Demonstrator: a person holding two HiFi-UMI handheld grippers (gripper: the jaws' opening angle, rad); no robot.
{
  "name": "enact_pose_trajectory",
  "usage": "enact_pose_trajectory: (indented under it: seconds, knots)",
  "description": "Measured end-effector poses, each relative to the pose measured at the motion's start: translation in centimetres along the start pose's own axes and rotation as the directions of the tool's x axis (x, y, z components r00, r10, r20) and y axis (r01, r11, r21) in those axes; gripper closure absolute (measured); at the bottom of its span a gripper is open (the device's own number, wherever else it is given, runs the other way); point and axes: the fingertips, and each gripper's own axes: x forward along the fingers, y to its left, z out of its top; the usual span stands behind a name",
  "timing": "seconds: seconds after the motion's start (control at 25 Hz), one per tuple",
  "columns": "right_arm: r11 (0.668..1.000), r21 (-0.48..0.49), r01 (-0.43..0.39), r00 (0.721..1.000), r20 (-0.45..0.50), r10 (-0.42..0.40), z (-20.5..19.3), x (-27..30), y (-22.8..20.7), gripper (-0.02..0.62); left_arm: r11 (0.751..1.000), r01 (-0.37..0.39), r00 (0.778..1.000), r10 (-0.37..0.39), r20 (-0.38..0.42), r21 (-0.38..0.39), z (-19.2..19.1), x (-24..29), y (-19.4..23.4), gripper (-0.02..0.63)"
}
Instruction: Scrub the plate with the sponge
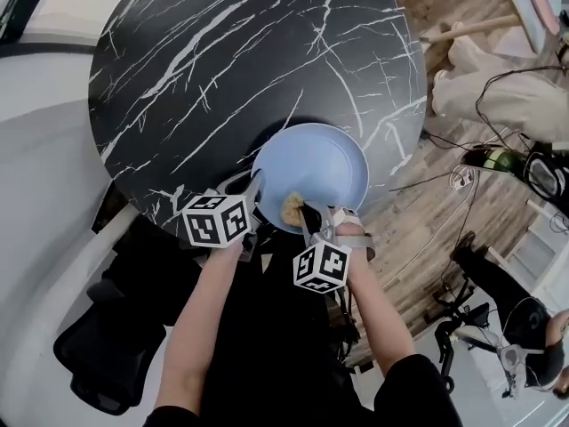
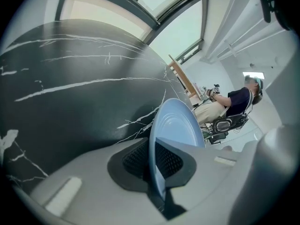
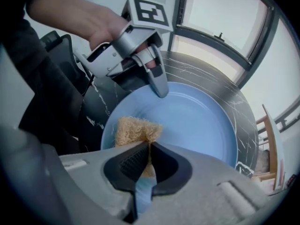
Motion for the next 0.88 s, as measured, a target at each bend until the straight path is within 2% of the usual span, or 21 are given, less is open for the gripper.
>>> enact_pose_trajectory:
  seconds: [0.2, 0.36, 0.52, 0.88]
  knots:
    - [1.000, -0.019, -0.005, 1.000, -0.003, 0.005, -0.7, -0.2, 0.0, 0.577, 1.000, 0.002, 1.000, -0.001, -0.021, 0.032, -0.1, 0.0, -0.1, 0.584]
    - [0.999, 0.020, 0.040, 0.999, -0.009, -0.040, -1.6, -0.3, -2.8, 0.577, 0.998, 0.016, 0.999, -0.013, -0.040, 0.058, -0.1, 0.0, -0.2, 0.588]
    - [0.996, 0.012, 0.086, 0.996, -0.014, -0.086, -1.8, 0.0, -6.1, 0.577, 0.997, 0.008, 0.999, -0.004, -0.047, 0.081, 0.1, 0.1, -0.3, 0.586]
    - [0.988, -0.052, 0.144, 0.990, 0.008, -0.144, -0.3, 0.9, -11.3, 0.577, 0.998, -0.012, 0.999, 0.015, -0.044, 0.055, -0.1, 0.2, -0.3, 0.586]
